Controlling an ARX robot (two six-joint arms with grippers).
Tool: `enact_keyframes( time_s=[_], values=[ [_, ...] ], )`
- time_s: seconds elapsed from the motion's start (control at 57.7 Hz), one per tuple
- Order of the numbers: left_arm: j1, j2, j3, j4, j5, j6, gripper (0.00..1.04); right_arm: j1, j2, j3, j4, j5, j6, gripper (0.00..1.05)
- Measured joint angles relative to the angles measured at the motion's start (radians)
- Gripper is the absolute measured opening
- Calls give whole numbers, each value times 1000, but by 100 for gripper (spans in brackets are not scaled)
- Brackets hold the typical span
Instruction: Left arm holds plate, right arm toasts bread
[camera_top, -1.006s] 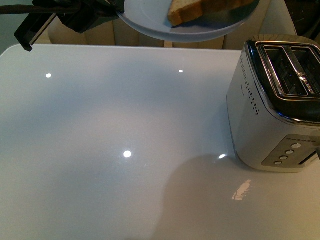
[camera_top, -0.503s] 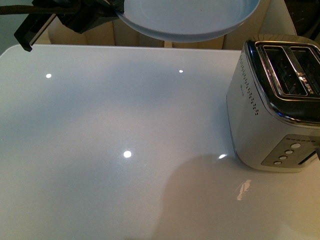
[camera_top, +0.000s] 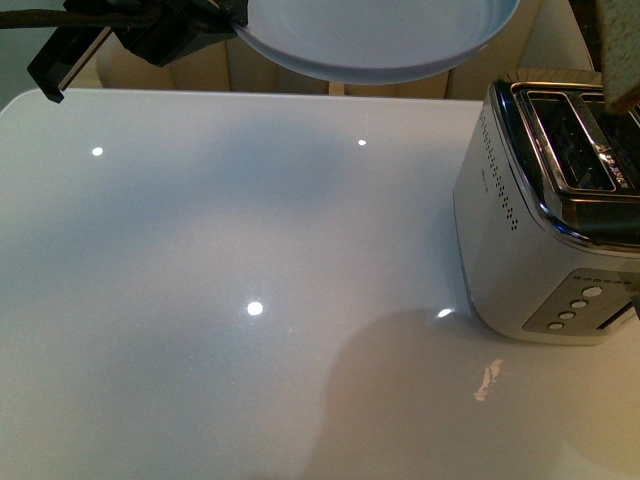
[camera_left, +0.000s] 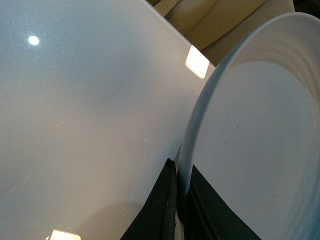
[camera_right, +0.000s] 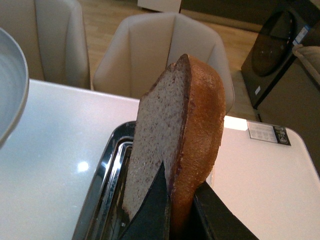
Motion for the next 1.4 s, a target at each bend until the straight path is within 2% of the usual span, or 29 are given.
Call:
enact_keyframes(
  time_s=[0.277, 0.52, 1.179, 1.405],
  values=[
    [0, 0, 0, 0, 0, 0, 3, 45, 64, 56, -57, 51, -16, 3],
    [0, 0, 0, 0, 0, 0, 3, 51, 119, 76, -61, 87, -16, 3],
    [0, 0, 0, 0, 0, 0, 3, 62, 205, 71, -30, 113, -16, 3],
    [0, 0, 0, 0, 0, 0, 3, 66, 232, 72, -74, 118, -16, 3]
  ],
)
